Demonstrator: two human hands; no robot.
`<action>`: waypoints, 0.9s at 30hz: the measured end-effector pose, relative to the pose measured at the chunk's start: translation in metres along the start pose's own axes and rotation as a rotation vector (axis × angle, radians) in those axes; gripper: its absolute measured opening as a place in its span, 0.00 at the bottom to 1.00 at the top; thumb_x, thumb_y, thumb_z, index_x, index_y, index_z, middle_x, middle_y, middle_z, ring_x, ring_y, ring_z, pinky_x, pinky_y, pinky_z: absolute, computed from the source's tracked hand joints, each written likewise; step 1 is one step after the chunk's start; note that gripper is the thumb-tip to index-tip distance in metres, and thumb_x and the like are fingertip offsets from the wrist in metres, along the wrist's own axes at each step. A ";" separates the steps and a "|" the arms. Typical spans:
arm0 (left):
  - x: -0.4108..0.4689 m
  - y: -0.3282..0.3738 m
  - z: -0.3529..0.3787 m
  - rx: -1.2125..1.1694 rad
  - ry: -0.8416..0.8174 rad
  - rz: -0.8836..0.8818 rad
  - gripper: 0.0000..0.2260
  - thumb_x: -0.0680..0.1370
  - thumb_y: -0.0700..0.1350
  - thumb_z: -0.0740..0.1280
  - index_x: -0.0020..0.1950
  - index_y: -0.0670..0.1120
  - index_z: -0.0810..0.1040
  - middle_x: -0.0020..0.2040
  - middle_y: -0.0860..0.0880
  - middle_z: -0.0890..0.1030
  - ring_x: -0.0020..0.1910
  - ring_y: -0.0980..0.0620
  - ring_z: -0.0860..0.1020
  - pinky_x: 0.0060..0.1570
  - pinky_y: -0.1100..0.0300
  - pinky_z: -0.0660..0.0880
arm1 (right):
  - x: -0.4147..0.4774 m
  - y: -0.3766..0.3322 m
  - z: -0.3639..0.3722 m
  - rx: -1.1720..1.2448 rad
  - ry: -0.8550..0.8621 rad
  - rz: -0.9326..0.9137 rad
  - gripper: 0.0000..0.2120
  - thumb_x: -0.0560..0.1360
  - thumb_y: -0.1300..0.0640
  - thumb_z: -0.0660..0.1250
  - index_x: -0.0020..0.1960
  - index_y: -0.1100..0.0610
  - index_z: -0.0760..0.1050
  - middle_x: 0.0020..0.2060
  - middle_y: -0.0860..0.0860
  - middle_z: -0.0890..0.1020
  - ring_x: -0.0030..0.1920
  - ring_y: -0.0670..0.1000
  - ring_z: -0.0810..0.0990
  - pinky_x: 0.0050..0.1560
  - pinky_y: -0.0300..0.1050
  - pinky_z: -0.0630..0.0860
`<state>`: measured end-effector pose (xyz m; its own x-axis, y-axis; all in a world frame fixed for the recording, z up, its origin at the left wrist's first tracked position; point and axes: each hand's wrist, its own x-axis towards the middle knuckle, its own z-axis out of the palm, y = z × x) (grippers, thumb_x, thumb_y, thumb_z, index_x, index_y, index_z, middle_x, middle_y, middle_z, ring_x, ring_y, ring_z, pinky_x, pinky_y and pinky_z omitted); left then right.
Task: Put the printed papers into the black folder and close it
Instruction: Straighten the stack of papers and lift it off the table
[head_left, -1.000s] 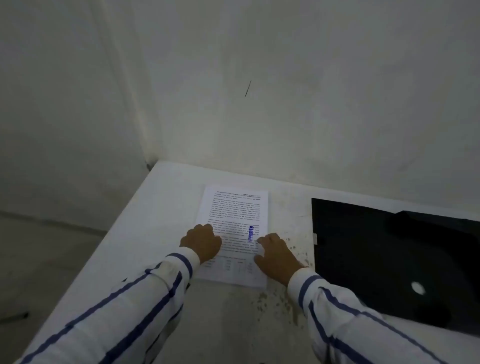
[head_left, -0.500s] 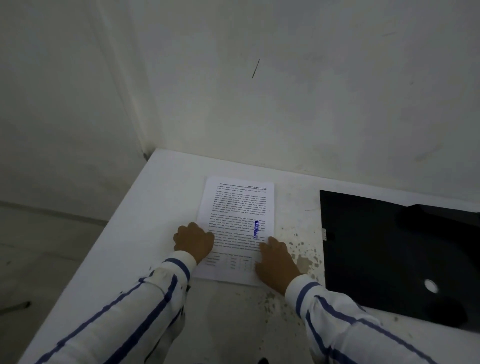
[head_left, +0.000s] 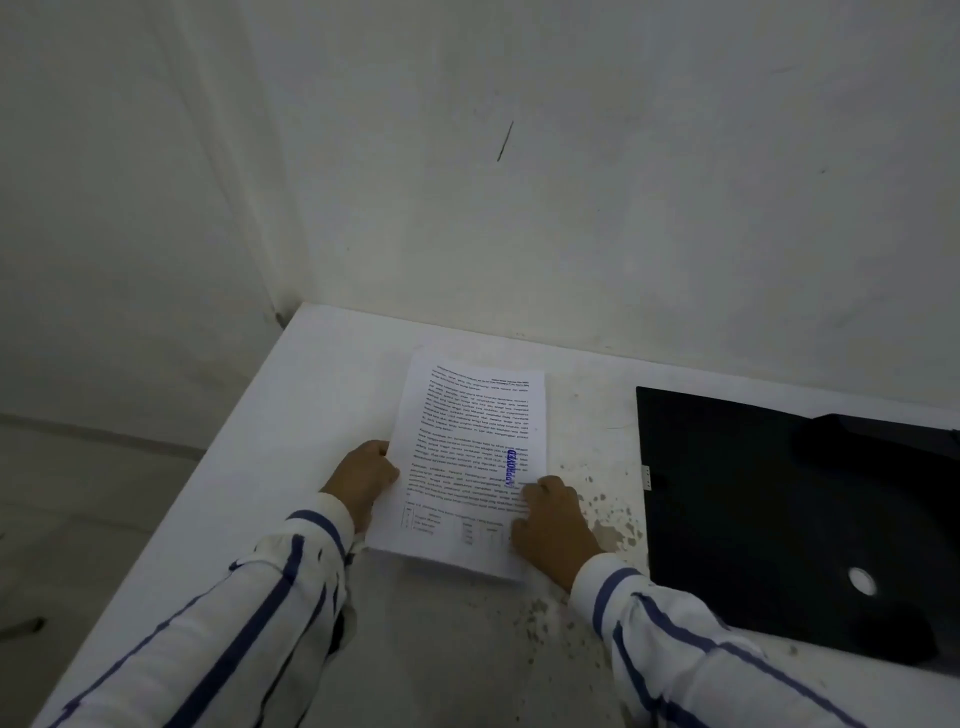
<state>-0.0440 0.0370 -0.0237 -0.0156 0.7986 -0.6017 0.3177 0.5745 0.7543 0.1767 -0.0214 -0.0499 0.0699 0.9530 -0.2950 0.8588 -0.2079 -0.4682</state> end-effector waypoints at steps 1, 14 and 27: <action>0.000 -0.002 -0.001 -0.041 0.003 -0.015 0.12 0.79 0.36 0.58 0.60 0.42 0.75 0.57 0.39 0.80 0.56 0.35 0.78 0.60 0.39 0.75 | 0.002 0.000 -0.001 0.037 0.019 0.022 0.16 0.75 0.56 0.60 0.61 0.59 0.66 0.61 0.56 0.69 0.59 0.54 0.68 0.57 0.43 0.70; -0.015 -0.010 0.005 -0.226 0.016 -0.024 0.09 0.79 0.38 0.59 0.48 0.51 0.75 0.48 0.46 0.82 0.46 0.40 0.81 0.37 0.54 0.78 | -0.002 0.005 -0.024 0.708 0.027 0.232 0.08 0.73 0.60 0.63 0.49 0.49 0.74 0.51 0.53 0.81 0.47 0.55 0.80 0.48 0.50 0.78; -0.042 0.044 0.087 -0.238 -0.041 0.179 0.11 0.78 0.36 0.58 0.51 0.49 0.75 0.48 0.47 0.82 0.44 0.44 0.81 0.38 0.55 0.78 | -0.029 0.066 -0.088 0.830 0.311 0.138 0.17 0.74 0.66 0.61 0.56 0.48 0.71 0.49 0.48 0.78 0.48 0.48 0.77 0.45 0.41 0.74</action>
<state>0.0528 0.0127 0.0117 0.0607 0.8859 -0.4599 0.0807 0.4549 0.8869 0.2763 -0.0438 0.0011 0.3838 0.8990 -0.2108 0.1972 -0.3028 -0.9324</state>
